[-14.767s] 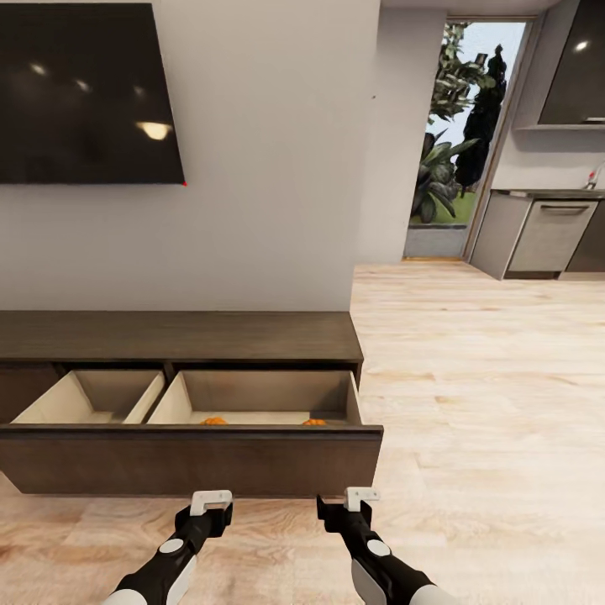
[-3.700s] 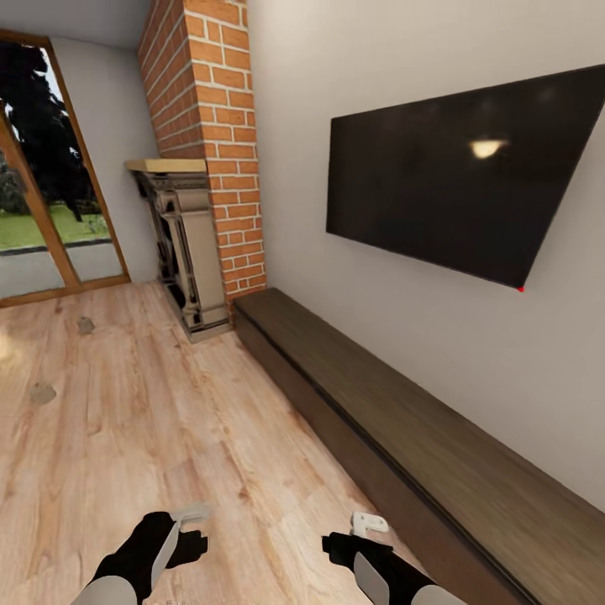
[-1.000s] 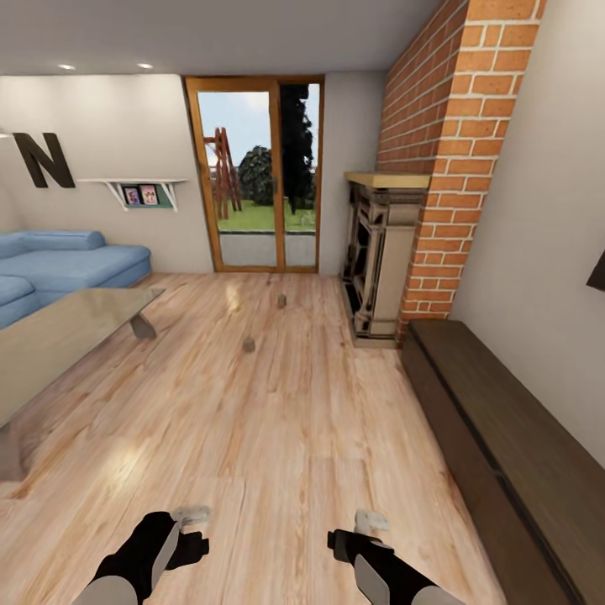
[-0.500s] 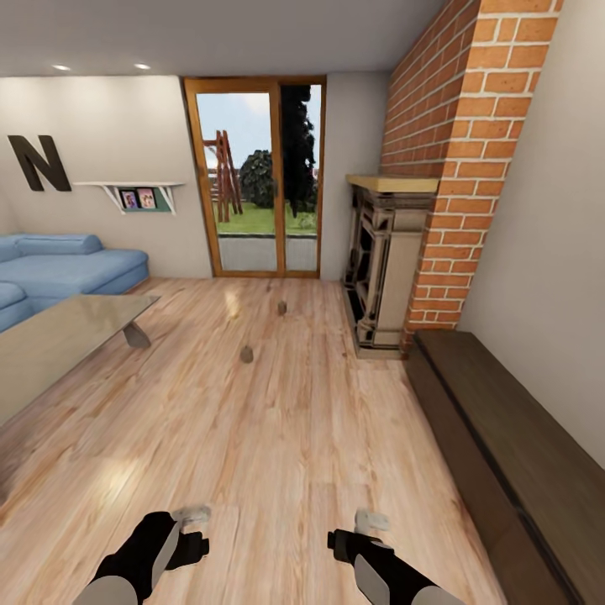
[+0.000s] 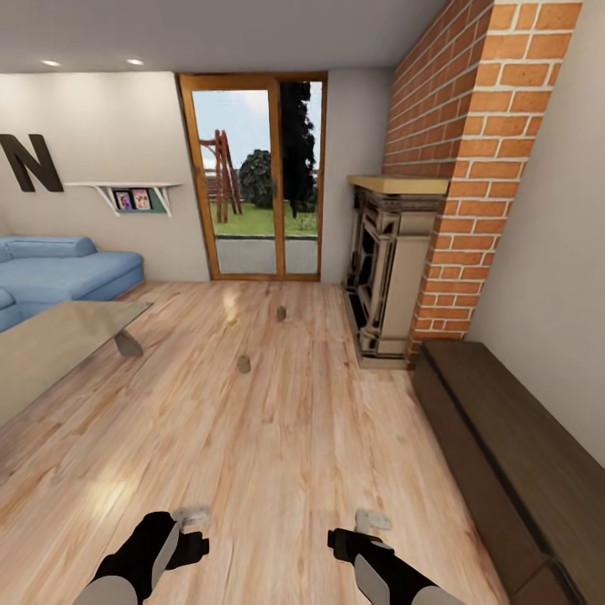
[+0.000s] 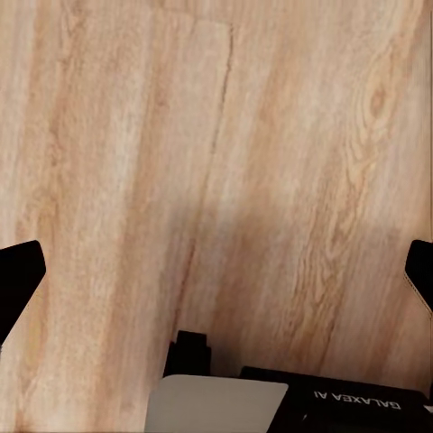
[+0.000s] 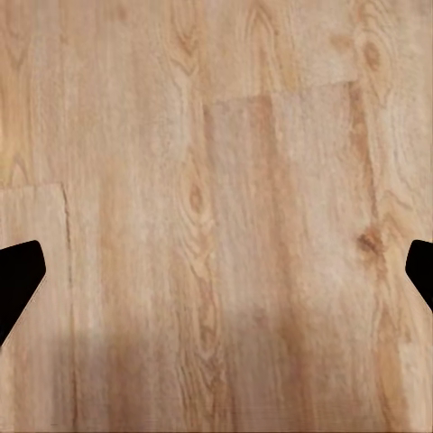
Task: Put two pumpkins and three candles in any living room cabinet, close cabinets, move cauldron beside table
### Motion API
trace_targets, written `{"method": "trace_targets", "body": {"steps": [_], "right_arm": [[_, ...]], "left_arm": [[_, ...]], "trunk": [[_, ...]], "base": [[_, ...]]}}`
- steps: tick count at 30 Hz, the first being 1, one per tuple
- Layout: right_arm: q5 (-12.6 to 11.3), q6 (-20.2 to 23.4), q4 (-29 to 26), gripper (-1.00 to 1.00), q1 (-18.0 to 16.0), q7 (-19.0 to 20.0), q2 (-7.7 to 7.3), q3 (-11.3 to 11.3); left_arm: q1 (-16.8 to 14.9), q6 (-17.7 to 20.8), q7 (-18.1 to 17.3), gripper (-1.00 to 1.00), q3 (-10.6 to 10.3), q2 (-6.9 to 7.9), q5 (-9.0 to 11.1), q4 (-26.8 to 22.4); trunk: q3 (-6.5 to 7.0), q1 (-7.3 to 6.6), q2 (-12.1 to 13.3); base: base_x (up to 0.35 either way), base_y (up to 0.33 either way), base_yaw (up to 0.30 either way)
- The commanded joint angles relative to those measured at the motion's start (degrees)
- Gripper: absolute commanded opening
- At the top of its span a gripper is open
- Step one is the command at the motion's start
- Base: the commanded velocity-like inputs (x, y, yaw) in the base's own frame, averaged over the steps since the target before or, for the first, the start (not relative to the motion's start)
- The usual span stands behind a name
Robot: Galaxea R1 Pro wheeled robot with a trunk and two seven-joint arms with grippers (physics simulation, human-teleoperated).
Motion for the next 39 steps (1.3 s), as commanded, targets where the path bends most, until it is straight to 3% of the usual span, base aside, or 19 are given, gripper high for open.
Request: {"method": "trace_targets", "body": {"steps": [1, 21, 39], "right_arm": [[0.0, 0.0, 0.0, 1.0, 0.0, 0.0, 0.0, 0.0], [0.0, -3.7, 3.1, 1.0, 0.1, -0.1, 0.0, 0.0], [-0.1, -5.7, 3.1, 1.0, 0.1, -0.2, 0.0, 0.0]], "left_arm": [[0.0, 0.0, 0.0, 1.0, 0.0, 0.0, 0.0, 0.0], [0.0, -0.4, 0.0, 1.0, -0.1, 0.0, 0.0, 0.0], [0.0, -0.5, -0.1, 1.0, -0.1, 0.09, 0.0, 0.0]], "trunk": [[0.0, 0.0, 0.0], [0.0, 0.0, 0.0], [0.0, 0.0, 0.0]], "base": [[0.333, 0.016, 0.0], [0.305, 0.133, 0.0], [0.319, 0.011, 0.0]]}}
